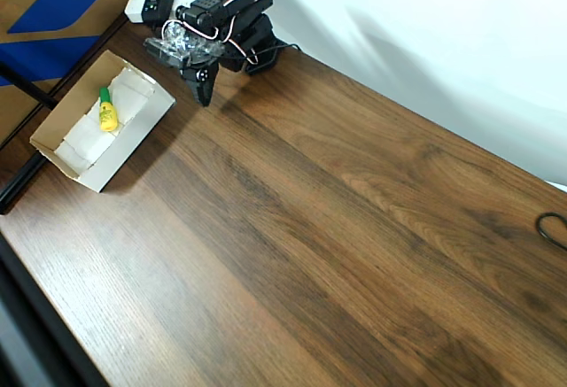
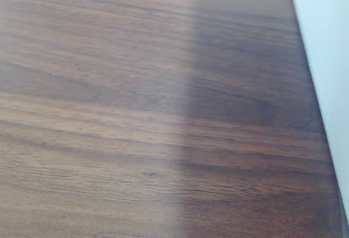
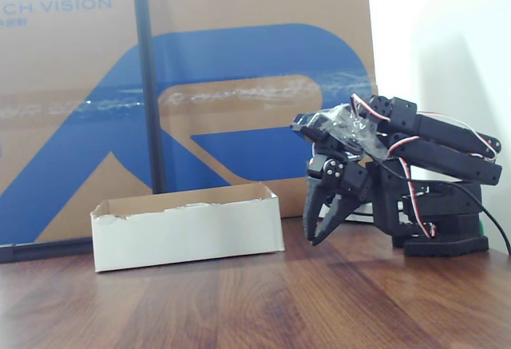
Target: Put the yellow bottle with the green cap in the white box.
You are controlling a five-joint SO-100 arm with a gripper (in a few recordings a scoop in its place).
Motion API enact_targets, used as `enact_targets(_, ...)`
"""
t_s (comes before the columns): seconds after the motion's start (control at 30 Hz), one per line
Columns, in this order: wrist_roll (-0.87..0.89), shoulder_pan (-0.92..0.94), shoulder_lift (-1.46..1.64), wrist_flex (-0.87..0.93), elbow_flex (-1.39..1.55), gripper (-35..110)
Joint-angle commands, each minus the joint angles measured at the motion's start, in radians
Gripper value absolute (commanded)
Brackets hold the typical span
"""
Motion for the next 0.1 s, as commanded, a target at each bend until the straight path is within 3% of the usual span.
enact_targets(0.0, -0.003, 0.012, 0.044, 0.017, 0.009, 0)
enact_targets(0.07, 0.002, 0.012, 0.044, 0.017, 0.009, 0)
